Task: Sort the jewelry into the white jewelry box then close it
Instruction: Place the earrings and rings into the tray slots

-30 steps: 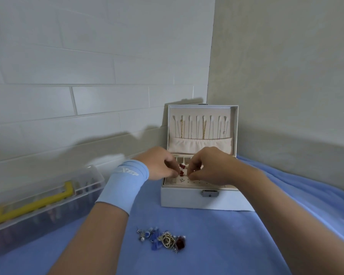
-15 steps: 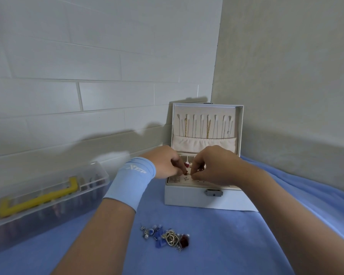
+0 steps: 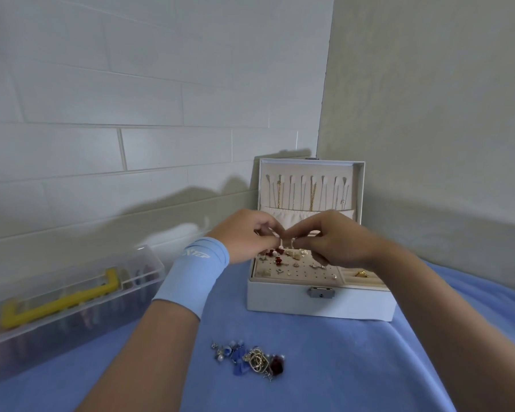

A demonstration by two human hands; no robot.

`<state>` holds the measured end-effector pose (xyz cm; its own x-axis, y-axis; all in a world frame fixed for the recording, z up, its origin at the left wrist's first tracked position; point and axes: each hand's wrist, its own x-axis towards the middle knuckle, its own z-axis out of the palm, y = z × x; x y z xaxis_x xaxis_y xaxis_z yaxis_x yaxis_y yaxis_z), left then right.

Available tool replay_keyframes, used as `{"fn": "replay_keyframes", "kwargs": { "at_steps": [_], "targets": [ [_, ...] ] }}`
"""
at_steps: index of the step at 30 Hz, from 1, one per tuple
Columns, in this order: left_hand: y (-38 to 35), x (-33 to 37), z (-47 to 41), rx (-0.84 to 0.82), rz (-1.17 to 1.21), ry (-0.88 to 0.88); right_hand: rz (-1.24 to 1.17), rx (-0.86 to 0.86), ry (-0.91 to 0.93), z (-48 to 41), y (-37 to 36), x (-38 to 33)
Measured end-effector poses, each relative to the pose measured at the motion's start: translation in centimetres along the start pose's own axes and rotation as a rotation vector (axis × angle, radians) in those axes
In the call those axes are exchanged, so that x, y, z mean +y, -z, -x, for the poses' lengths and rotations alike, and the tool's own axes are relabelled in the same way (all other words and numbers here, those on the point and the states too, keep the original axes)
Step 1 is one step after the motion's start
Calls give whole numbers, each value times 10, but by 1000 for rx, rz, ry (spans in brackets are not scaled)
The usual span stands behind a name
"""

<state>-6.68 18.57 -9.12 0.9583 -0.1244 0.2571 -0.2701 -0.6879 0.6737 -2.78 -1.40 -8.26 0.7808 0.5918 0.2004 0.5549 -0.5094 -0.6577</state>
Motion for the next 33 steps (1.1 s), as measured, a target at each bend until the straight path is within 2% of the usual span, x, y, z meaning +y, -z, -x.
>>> {"fn": "replay_keyframes", "kwargs": {
  "at_steps": [5, 13, 19, 26, 33],
  "targets": [
    [-6, 3, 1, 39, 253, 5, -347, 50, -26, 1, 1, 4],
    [-12, 7, 1, 62, 403, 32, -521, 88, 0, 1, 4, 8],
    [-10, 12, 1, 75, 491, 55, -466, 208, 76, 0, 4, 3],
    [-8, 20, 1, 106, 454, 60, -305, 365, 141, 1, 5, -3],
    [-8, 27, 0, 264, 476, 44, -151, 424, 161, 1, 4, -5]
  ]
}}
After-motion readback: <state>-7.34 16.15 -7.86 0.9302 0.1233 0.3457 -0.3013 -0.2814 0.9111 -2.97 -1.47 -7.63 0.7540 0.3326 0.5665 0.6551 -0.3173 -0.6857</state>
